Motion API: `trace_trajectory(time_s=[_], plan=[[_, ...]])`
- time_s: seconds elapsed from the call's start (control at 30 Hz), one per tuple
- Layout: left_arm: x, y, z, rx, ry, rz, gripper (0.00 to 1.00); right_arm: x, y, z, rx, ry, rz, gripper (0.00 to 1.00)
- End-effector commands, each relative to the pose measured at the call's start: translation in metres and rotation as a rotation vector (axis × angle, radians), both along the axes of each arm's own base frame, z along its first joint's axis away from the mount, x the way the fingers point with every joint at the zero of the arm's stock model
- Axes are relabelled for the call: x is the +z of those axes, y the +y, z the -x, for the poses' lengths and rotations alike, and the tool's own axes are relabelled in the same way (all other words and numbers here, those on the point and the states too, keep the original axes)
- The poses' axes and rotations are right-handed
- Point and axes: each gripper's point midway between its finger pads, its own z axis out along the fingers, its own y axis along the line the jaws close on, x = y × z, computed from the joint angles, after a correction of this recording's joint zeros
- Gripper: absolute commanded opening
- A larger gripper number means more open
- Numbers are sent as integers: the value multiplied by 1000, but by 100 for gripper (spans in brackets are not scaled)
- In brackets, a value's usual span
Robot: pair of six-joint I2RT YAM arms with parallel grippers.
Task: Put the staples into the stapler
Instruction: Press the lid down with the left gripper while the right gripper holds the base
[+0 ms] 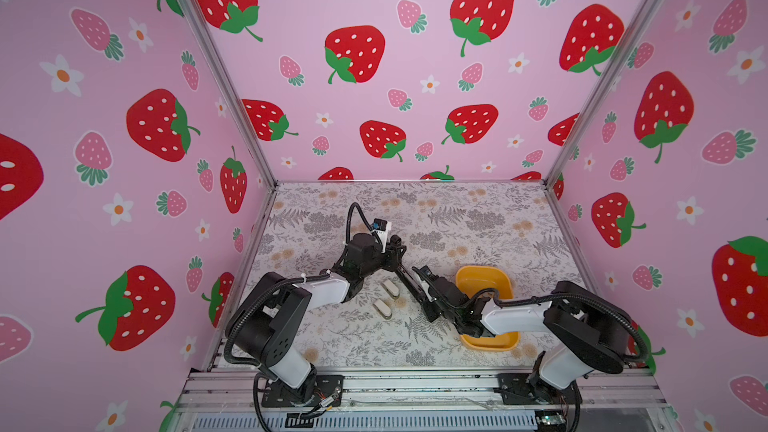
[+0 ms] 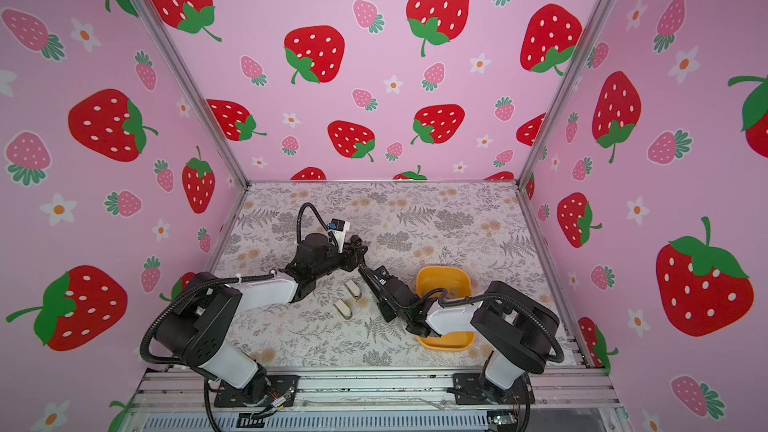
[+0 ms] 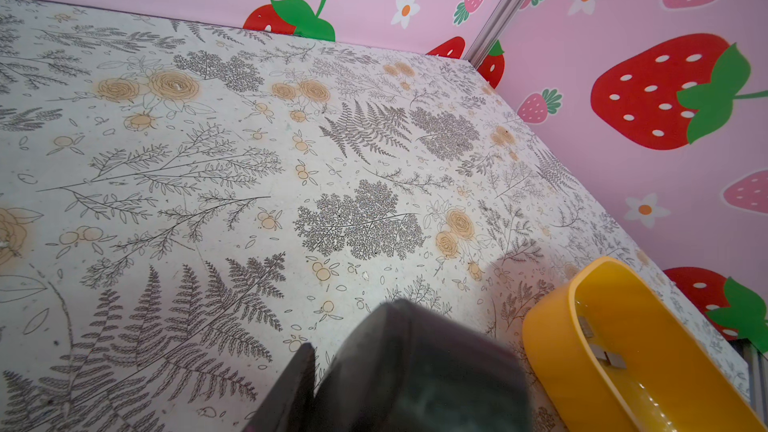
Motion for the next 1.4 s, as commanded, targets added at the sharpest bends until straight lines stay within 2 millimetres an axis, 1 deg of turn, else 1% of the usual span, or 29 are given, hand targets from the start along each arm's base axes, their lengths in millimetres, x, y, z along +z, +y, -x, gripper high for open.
trace_trajectory(time_s=[0.0, 0.1, 0.27, 0.43, 0.67, 0.87, 1.0, 1.2, 1.3, 1.37], plan=[[18, -11, 10, -61, -91, 0, 46, 7, 1, 2, 0, -17, -31, 10], [14, -15, 18, -91, -116, -23, 49, 8, 3, 3, 9, -18, -42, 10], [10, -20, 31, -140, -151, -37, 58, 5, 2, 3, 11, -17, -37, 9], [4, -22, 37, -161, -166, -59, 64, 6, 2, 3, 10, -21, -43, 9], [-6, -22, 45, -160, -183, -93, 77, 6, 1, 3, 6, -23, -50, 8], [-17, -21, 47, -155, -176, -102, 84, 7, 2, 4, 11, -28, -64, 8], [-24, -21, 53, -165, -179, -103, 90, 5, 2, 5, 11, -28, -69, 8], [-27, -21, 61, -172, -210, -105, 99, 4, 4, 5, 13, -29, -72, 8], [-26, -18, 64, -165, -229, -101, 99, 4, 4, 5, 13, -31, -71, 8], [-26, -17, 61, -149, -225, -107, 99, 5, 3, 5, 12, -38, -77, 8]])
